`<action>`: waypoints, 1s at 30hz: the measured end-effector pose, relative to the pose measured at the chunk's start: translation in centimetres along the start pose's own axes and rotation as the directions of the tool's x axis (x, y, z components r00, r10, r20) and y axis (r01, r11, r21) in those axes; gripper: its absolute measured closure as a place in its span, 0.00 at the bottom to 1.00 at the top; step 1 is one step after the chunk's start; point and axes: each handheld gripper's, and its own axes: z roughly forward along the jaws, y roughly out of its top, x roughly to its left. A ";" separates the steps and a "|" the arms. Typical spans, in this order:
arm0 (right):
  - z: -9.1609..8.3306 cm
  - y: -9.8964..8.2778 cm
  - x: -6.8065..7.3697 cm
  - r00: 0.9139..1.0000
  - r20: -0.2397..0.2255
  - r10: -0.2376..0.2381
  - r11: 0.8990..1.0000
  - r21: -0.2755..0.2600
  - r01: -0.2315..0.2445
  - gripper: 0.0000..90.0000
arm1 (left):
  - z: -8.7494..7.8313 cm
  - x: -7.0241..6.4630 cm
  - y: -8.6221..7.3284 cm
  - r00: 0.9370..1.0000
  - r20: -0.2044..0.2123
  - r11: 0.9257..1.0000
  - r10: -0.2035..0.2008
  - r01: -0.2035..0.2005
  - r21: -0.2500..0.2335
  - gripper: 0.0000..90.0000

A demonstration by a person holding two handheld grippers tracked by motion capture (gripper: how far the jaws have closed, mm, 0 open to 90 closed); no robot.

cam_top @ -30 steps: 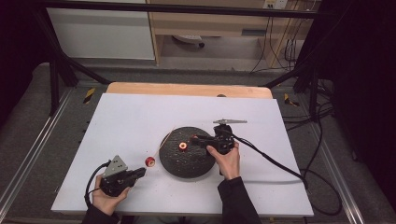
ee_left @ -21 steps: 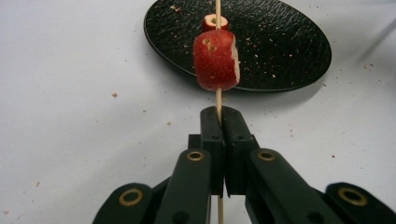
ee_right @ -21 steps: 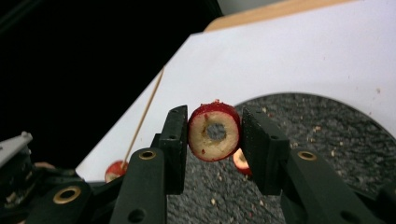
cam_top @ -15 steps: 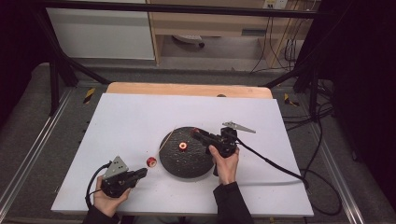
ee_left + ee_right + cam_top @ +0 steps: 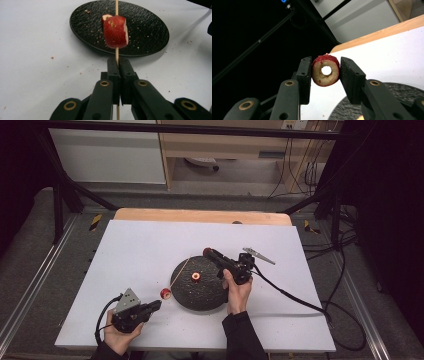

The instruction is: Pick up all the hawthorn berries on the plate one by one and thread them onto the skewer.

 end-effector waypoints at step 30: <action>0.0 0.3 0.2 0.987 -0.098 0.126 0.978 -0.154 -0.140 0.70 | 2.4 -3.4 1.4 1.000 0.015 0.997 -0.013 0.014 -0.071 0.98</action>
